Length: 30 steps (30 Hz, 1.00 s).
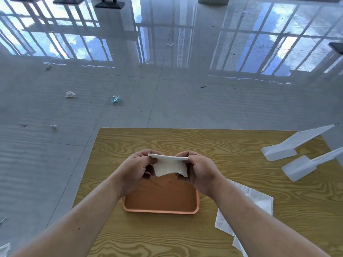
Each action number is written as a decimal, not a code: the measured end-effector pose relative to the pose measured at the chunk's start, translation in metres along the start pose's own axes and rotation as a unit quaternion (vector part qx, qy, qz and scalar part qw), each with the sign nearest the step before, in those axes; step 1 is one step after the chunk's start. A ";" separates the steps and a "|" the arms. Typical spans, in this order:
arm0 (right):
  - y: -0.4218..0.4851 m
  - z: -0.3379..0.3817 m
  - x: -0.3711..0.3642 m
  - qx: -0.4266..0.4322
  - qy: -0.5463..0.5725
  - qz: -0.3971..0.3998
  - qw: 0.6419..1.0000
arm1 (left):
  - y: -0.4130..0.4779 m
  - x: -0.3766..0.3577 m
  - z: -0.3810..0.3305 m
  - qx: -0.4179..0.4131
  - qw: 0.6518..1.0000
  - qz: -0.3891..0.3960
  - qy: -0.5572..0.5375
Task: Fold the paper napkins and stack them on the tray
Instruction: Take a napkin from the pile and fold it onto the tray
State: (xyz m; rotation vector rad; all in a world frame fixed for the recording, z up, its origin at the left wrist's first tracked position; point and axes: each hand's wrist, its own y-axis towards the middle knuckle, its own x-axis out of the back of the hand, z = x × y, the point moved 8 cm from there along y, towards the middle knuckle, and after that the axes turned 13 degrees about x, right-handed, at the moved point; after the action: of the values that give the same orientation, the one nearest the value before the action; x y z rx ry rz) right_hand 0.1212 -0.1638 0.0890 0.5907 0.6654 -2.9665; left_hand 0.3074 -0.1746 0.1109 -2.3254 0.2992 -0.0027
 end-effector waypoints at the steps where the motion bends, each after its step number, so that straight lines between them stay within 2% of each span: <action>1: 0.001 -0.001 0.002 -0.001 0.000 -0.012 1.000 | 0.000 0.000 0.001 0.002 1.000 0.012 0.010; 3: 0.003 -0.004 0.005 -0.008 0.004 -0.029 1.000 | 0.001 0.001 0.006 0.009 0.999 0.033 0.020; 7: 0.006 -0.012 0.001 -0.014 -0.047 -0.005 0.999 | 0.010 0.005 0.009 -0.002 0.998 -0.017 0.063; 10: 0.010 -0.020 0.000 -0.015 -0.083 -0.003 0.996 | 0.017 0.008 0.013 -0.019 0.999 -0.039 0.019; 14: 0.015 -0.032 0.004 -0.015 -0.056 -0.030 0.998 | 0.030 0.014 0.034 0.032 0.996 -0.077 -0.018; 17: 0.018 -0.047 0.017 -0.022 -0.136 -0.055 0.989 | 0.045 0.021 0.057 0.053 0.995 -0.090 0.005; 24: 0.027 -0.087 0.045 -0.048 -0.335 -0.077 0.938 | 0.076 0.045 0.103 0.077 0.975 -0.177 0.109; 30: 0.041 -0.102 0.044 -0.026 -0.517 -0.031 0.855 | 0.100 0.058 0.119 0.068 0.927 -0.235 0.284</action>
State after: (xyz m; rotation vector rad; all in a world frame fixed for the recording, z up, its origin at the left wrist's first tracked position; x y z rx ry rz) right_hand 0.1217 -0.1561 -0.0292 -0.9993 0.5971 -2.6886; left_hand 0.3531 -0.1698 -0.0482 -2.1589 0.0113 -0.9146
